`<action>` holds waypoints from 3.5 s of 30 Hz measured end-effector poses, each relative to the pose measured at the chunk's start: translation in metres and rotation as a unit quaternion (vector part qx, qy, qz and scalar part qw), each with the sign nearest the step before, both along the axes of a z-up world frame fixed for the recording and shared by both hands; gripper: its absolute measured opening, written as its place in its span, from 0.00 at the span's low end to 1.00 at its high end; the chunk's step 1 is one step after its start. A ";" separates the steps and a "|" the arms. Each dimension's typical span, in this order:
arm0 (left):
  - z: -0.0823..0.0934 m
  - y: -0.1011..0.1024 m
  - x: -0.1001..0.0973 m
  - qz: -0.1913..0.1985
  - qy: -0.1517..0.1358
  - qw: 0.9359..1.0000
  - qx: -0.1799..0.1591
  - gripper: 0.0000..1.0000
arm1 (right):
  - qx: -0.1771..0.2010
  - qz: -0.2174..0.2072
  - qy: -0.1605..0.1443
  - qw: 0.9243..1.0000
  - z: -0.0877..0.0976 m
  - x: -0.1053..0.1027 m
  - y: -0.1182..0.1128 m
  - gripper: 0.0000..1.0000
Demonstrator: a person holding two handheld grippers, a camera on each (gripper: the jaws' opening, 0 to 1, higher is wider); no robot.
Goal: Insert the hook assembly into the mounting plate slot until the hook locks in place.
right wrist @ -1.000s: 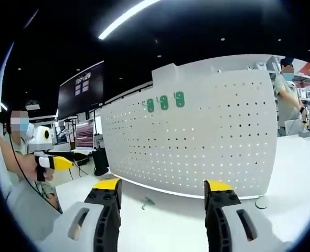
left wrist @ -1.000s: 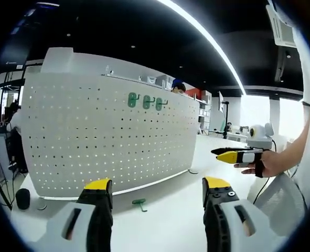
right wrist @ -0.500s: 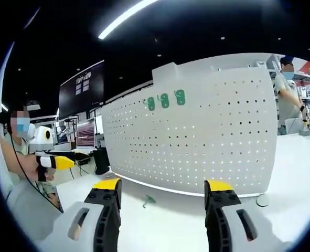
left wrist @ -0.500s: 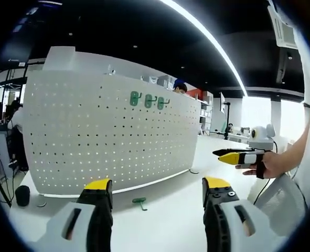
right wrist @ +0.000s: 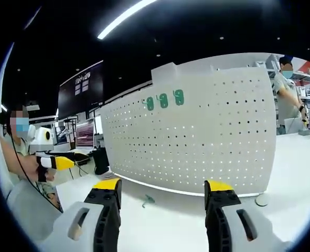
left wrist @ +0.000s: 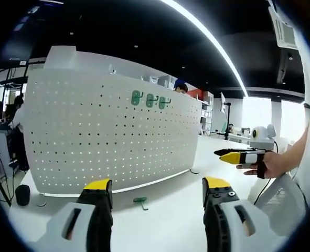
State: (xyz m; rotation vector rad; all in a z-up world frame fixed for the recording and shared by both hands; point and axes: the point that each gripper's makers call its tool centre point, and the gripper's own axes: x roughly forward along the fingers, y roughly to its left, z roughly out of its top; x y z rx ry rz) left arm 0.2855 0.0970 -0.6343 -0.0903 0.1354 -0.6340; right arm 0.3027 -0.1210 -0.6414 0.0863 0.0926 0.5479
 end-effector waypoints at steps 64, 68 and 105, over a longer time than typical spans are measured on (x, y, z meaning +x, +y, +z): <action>-0.031 -0.010 0.062 -0.093 0.050 0.987 0.118 0.73 | -0.056 -0.008 0.115 0.992 -0.059 -0.002 -0.005 0.61; -0.034 -0.009 0.062 -0.096 0.055 0.986 0.123 0.73 | -0.055 -0.008 0.118 0.991 -0.060 -0.002 -0.005 0.61; -0.076 -0.019 0.086 -0.221 0.093 0.929 0.283 0.70 | -0.053 -0.003 0.127 0.990 -0.064 -0.003 -0.004 0.60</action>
